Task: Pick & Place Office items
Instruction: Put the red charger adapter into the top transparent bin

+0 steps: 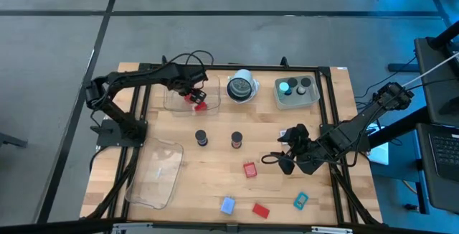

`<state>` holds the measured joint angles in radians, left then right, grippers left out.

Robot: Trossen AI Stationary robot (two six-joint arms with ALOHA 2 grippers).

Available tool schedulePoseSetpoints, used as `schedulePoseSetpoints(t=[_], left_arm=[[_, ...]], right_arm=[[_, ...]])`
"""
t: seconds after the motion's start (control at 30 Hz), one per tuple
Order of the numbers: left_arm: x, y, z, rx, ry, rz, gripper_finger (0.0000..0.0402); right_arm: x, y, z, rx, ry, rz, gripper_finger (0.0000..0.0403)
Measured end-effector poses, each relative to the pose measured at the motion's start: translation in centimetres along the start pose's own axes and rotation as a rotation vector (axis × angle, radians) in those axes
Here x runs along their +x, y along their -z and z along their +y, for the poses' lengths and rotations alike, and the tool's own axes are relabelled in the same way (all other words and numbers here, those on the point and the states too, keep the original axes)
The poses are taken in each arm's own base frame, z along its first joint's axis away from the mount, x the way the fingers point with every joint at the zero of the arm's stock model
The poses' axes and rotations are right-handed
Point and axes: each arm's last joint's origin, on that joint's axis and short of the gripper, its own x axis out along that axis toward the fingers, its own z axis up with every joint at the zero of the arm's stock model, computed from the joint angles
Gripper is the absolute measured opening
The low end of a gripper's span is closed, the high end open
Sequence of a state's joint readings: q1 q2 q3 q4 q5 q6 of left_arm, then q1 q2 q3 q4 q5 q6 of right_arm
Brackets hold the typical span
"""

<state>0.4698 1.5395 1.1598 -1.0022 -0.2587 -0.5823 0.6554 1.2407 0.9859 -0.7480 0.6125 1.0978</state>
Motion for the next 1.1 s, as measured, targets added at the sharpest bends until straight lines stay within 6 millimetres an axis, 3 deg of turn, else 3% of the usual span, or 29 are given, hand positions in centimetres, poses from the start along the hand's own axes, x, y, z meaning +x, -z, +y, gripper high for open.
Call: schedulePoseSetpoints(t=[0.23,0.37,0.57,0.87,1.1], left_arm=[[-4.1,2.0,-0.9,0.031,0.044,-0.136,0.0232],[-6.9,4.5,-2.2,0.067,0.113,-0.231,0.0224],[-10.1,8.5,-4.0,0.13,0.225,-0.332,0.0222],[-12.3,13.5,-6.0,0.219,0.321,-0.402,0.0223],[-13.2,15.9,-6.6,0.258,0.36,-0.446,0.0223]], right_arm=[[0.0,0.3,0.2,0.023,-0.05,0.105,0.0306],[0.5,0.8,0.5,-0.02,-0.065,0.171,0.0306],[1.8,1.5,0.6,0.13,0.006,0.249,0.0306],[4.4,2.5,1.9,0.183,0.013,0.267,0.031],[6.9,2.7,3.3,0.274,-0.038,0.269,0.0357]])
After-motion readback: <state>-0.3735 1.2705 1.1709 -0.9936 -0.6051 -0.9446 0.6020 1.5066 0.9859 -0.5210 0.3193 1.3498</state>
